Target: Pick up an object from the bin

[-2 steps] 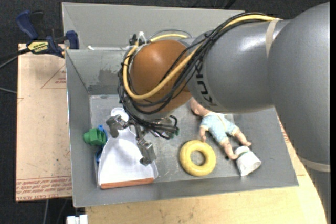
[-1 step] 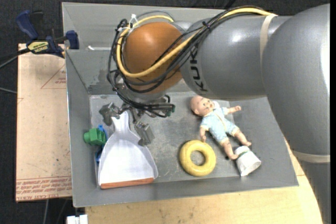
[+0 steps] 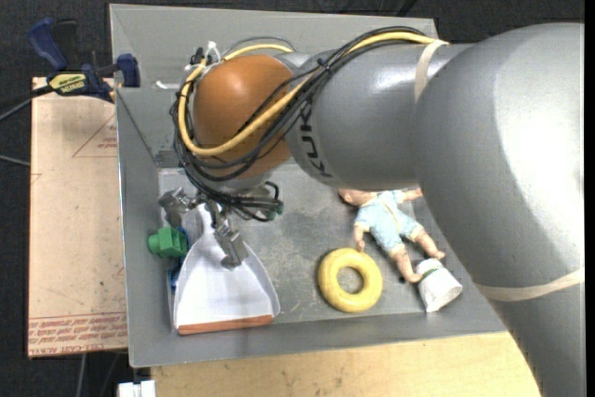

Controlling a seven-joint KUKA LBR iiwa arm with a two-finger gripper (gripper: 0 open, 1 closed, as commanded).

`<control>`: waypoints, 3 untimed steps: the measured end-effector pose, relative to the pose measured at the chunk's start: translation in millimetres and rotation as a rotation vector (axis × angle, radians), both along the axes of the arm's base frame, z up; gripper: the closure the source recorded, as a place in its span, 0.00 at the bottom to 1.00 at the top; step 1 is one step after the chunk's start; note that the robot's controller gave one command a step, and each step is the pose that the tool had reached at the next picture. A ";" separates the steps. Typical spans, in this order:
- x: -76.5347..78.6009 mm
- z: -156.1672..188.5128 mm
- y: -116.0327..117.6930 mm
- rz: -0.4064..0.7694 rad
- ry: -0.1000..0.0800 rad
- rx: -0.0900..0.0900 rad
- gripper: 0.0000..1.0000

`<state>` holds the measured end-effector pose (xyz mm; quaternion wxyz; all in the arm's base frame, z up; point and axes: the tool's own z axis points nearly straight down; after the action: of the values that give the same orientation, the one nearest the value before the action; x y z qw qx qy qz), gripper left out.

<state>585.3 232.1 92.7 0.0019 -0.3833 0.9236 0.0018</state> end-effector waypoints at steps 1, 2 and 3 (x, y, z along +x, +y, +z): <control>1.7 -17.2 -28.0 0.580 -0.006 0.001 1.00; 2.3 -18.3 -32.6 0.699 -0.007 0.002 1.00; 1.6 -16.0 -35.6 0.772 -0.003 0.001 1.00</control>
Offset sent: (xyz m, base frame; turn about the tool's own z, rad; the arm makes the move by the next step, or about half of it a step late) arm 0.0000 0.0000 0.0000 0.0000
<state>586.9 196.5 76.7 0.0028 -0.7029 0.7113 0.0024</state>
